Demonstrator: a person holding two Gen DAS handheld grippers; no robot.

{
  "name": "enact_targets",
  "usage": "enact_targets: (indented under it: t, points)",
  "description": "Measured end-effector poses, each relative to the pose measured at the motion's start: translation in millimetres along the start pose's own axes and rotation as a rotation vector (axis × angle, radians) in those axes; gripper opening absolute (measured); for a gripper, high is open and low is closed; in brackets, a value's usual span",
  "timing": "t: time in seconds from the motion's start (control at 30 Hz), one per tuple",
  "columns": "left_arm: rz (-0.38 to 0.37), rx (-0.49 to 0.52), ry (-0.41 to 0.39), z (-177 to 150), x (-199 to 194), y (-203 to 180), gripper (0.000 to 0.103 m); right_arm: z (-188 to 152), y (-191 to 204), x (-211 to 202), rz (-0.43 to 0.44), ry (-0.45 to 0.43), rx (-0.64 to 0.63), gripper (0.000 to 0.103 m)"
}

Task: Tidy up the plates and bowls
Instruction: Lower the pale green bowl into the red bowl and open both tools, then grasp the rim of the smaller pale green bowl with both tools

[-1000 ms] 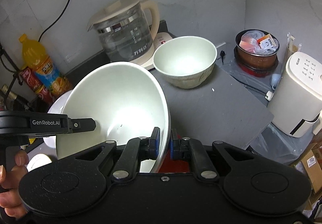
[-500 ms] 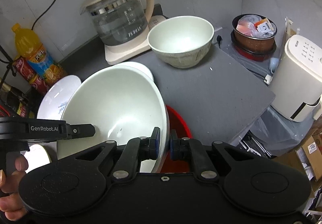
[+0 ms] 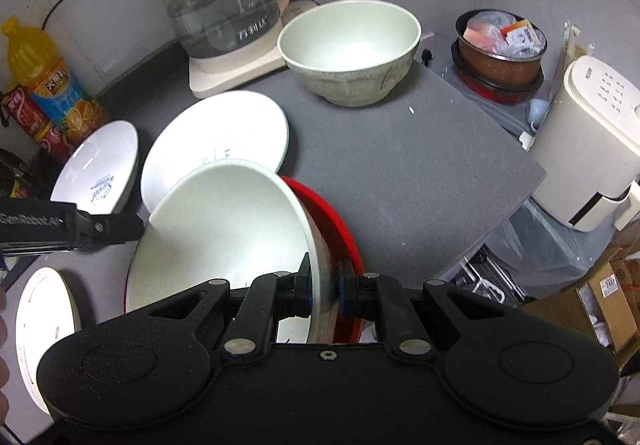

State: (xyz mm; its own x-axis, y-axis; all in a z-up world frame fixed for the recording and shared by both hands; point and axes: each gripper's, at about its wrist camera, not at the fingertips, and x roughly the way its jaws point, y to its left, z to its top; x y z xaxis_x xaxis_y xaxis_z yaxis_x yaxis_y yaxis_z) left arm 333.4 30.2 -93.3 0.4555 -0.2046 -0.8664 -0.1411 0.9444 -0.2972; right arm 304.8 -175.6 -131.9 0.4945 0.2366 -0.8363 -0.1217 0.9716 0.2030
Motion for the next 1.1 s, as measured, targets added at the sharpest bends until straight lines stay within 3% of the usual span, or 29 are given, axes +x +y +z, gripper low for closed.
enact_targets:
  t: [0.13, 0.2, 0.3, 0.4, 0.57, 0.67, 1.0, 1.1]
  points:
    - [0.005, -0.002, 0.004, 5, -2, 1, 0.013, 3, -1, -2, 0.037, 0.01, 0.02, 0.028]
    - [0.005, -0.005, 0.003, 7, -3, 1, 0.014, 4, -1, -5, 0.045, 0.002, 0.023, 0.028]
    - [0.01, -0.002, -0.003, 12, -5, -2, 0.02, 6, -3, -10, 0.05, -0.01, 0.028, 0.031]
    - [0.011, 0.011, -0.018, 16, -6, -7, 0.029, 10, -6, -17, 0.045, -0.036, 0.034, 0.044]
    - [0.021, 0.03, -0.036, 23, -6, -18, 0.046, 19, -16, -28, 0.072, -0.072, 0.051, 0.045]
    - [0.023, 0.041, -0.044, 28, -4, -24, 0.05, 25, -22, -29, 0.068, -0.083, 0.057, 0.046]
    - [0.033, 0.049, -0.051, 39, 12, -47, 0.055, 45, -49, -22, 0.065, -0.121, 0.082, 0.062]
    - [0.04, 0.045, -0.052, 44, 19, -52, 0.055, 53, -57, -16, 0.07, -0.128, 0.081, 0.063]
